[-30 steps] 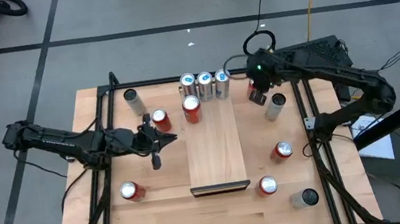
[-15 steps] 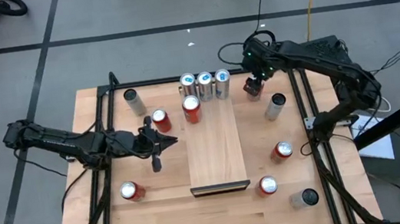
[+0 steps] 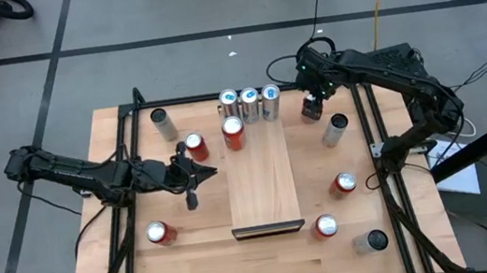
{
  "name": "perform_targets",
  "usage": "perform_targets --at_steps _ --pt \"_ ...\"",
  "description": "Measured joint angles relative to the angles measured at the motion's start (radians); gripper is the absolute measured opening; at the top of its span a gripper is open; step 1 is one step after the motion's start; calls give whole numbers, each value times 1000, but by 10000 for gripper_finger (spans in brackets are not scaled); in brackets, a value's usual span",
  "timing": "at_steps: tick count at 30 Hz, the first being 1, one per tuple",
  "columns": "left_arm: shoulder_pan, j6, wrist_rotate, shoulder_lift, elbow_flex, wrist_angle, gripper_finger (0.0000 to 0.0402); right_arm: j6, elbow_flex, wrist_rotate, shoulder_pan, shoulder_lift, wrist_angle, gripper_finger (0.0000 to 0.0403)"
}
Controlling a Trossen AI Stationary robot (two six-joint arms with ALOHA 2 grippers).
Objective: Place canned beverage on shelf
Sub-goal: Put the top red soda can on the shelf aligned with the other red soda can
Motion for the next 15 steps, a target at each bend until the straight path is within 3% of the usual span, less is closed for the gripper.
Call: perform_targets --at_steps 8,15 --pt "0 -2 0 0 0 0 29 -83 0 -2 -54 0 0 370" --pt "0 -2 0 0 0 0 29 -109 0 -37 -107 0 8 386"
